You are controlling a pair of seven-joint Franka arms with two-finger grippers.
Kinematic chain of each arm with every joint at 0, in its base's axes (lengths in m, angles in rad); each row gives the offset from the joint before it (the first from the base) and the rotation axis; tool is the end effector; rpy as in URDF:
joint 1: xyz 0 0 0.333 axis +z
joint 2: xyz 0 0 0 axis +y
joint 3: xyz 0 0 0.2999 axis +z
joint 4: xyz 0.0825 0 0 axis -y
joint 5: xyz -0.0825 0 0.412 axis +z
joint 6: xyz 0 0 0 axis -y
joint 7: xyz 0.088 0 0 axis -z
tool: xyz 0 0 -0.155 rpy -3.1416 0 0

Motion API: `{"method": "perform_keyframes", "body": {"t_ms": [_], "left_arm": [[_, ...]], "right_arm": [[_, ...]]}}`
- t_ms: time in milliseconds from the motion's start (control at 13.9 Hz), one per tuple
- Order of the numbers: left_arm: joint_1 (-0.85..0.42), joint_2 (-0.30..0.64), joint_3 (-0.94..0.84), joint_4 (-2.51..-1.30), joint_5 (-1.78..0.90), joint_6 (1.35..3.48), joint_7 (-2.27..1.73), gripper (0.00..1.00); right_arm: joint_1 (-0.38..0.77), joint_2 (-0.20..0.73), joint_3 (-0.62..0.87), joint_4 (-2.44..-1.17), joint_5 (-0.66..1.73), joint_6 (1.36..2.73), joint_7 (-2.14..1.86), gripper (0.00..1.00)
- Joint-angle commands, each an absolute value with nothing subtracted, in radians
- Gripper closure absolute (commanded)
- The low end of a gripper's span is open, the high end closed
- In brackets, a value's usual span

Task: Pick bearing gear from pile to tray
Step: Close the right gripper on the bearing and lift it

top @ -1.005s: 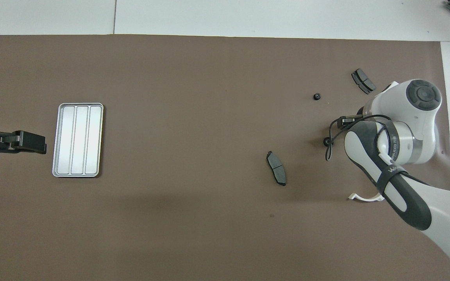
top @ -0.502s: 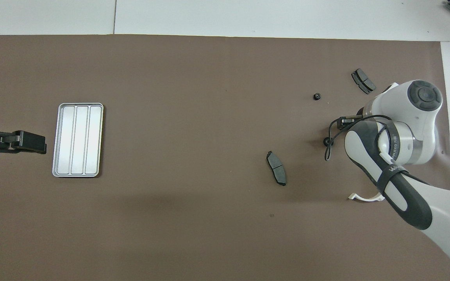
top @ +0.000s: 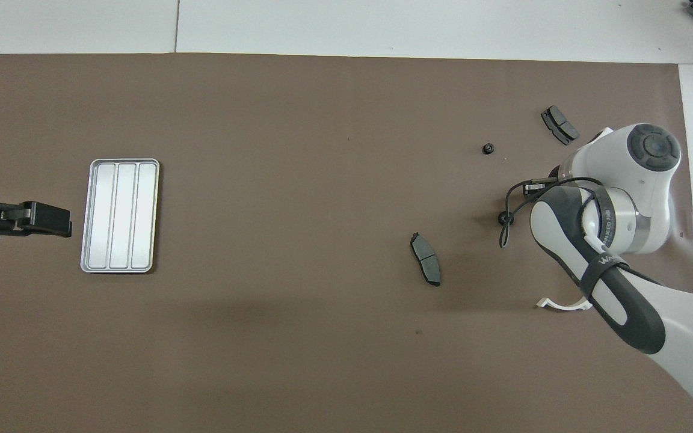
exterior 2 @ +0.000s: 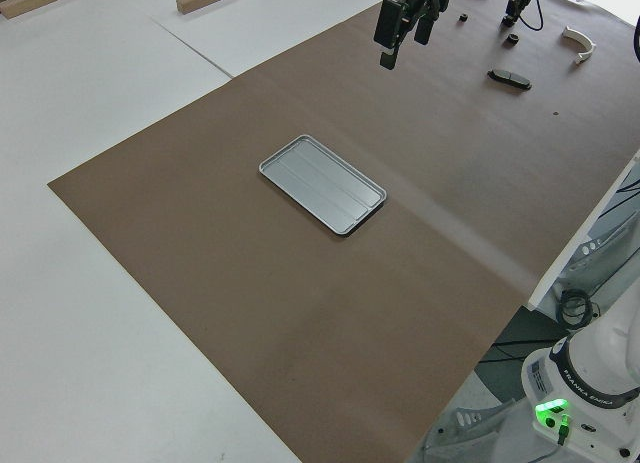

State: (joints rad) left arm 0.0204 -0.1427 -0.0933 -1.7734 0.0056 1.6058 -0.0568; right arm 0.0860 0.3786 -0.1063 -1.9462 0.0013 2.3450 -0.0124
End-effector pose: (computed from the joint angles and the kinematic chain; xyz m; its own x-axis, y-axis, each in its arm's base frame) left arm 0.5379 -0.0407 0.5418 0.9996 -0.0150 -0.0244 -0.0155 -0.9997 -0.0202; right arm 0.6356 -0.0130 0.2074 0.9998 -0.0005 0.0217 -0.0013 -0.9993 0.0385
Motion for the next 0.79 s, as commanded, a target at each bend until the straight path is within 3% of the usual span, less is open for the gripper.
{"method": "perform_keyframes", "body": {"t_ms": [0, 287, 502, 718], "left_arm": [[0.021, -0.161, -0.094, -1.793, 0.014, 1.609, -0.052, 0.00], [0.025, -0.163, -0.089, -1.795, 0.014, 1.612, -0.054, 0.00], [0.049, -0.163, -0.087, -1.796, 0.014, 1.611, -0.057, 0.00], [0.075, -0.170, -0.087, -1.813, 0.014, 1.617, -0.055, 0.00]], "right_arm": [[0.075, 0.377, -0.101, -1.941, 0.025, 2.344, -0.038, 1.00], [0.104, 0.301, -0.101, -1.889, 0.025, 2.232, 0.042, 1.00], [0.210, 0.268, -0.100, -1.789, 0.028, 2.093, 0.226, 1.00], [0.323, 0.278, -0.094, -1.732, 0.119, 2.098, 0.411, 1.00]]}}
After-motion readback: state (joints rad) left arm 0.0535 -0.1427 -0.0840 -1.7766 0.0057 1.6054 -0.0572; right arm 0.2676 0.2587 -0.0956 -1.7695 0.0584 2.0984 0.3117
